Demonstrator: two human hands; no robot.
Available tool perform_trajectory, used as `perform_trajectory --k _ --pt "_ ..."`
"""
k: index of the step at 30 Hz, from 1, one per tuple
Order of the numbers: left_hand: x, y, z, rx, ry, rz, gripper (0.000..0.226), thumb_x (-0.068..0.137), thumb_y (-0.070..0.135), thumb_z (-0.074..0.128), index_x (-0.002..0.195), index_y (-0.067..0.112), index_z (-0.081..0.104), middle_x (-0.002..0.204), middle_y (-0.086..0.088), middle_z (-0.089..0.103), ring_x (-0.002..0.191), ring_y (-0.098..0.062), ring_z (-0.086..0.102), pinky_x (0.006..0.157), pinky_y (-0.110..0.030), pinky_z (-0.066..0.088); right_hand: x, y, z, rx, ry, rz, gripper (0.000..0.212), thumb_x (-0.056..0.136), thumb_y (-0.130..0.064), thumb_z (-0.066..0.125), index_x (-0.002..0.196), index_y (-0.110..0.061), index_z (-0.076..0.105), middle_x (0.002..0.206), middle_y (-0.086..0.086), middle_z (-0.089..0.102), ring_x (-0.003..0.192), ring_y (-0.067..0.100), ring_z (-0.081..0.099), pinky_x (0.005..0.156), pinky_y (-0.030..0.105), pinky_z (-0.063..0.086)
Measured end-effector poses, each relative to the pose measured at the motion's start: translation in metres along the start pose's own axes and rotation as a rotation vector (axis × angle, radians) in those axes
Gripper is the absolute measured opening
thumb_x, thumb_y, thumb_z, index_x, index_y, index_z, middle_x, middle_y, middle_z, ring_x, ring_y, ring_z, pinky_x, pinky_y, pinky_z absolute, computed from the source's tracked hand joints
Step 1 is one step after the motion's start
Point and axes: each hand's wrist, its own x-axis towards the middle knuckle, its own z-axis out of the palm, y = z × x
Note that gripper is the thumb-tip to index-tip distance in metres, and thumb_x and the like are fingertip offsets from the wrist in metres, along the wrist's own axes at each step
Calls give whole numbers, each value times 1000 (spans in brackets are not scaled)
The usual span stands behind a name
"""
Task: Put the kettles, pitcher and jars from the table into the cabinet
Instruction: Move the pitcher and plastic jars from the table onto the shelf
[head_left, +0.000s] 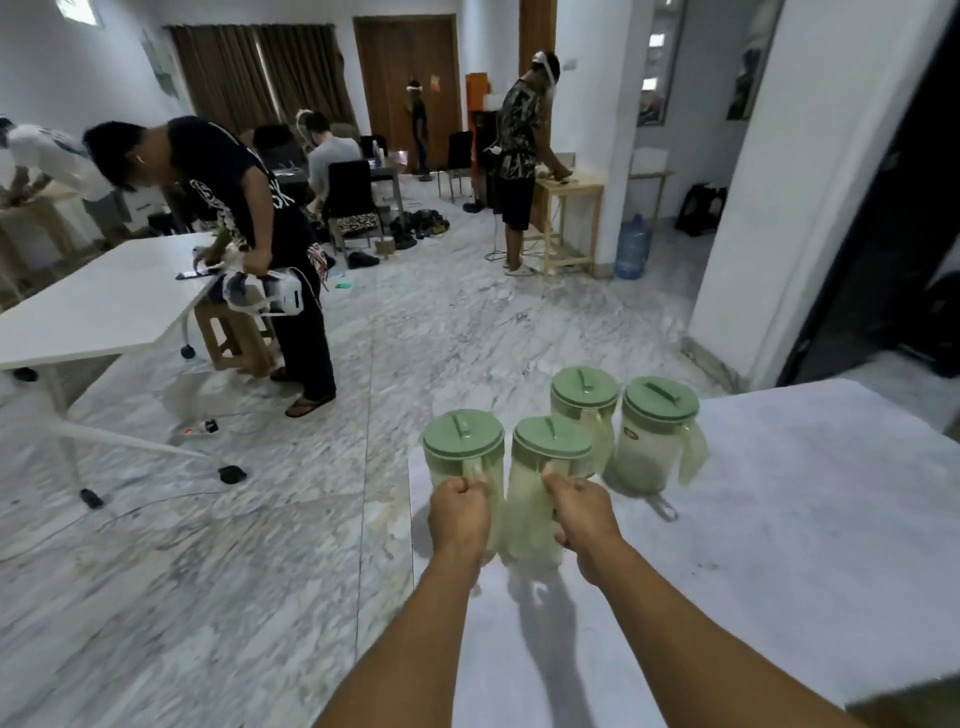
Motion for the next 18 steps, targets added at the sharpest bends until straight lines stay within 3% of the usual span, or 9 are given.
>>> perform_trajectory --k 3,6,9,11,13,18 --pt "-44 18 -15 33 -97 94 20 87 23 59 69 15 60 75 -10 62 70 -28 53 66 -36 42 -51 -2 -24 41 106 -46 50 95 -30 58 115 16 57 121 34 61 110 47 62 97 63 47" --pt "-95 47 -22 17 -189 194 22 91 28 56 80 11 66 91 -14 70 78 -30 62 71 -38 50 -107 -16 -54 80 189 -78 49 96 -30 55 118 14 57 124 33 61 117 47 58 98 64 46" --pt "-145 84 -8 -11 -294 249 40 92 39 53 108 5 67 110 -17 69 100 -35 65 91 -45 55 -154 -41 -101 135 316 -130 46 95 -30 54 116 10 60 121 29 64 113 45 62 98 59 49" --pt "-182 109 13 -12 -371 318 46 93 41 52 117 3 64 117 -18 67 105 -36 64 94 -49 53 -179 -57 -141 149 410 -172 37 94 -30 54 111 2 64 114 24 68 97 37 67 93 53 53" --pt "-223 127 38 12 -454 397 48 94 43 50 119 3 64 118 -18 67 106 -36 63 95 -47 53 -205 -69 -185 166 507 -209 32 94 -31 53 107 -3 62 110 19 70 92 33 67 90 50 55" --pt "-330 152 110 -19 -703 507 43 94 42 49 114 7 65 115 -13 68 104 -34 63 97 -48 51 -266 -71 -308 169 764 -280 28 97 -33 50 100 -8 61 108 17 69 102 38 67 90 54 57"
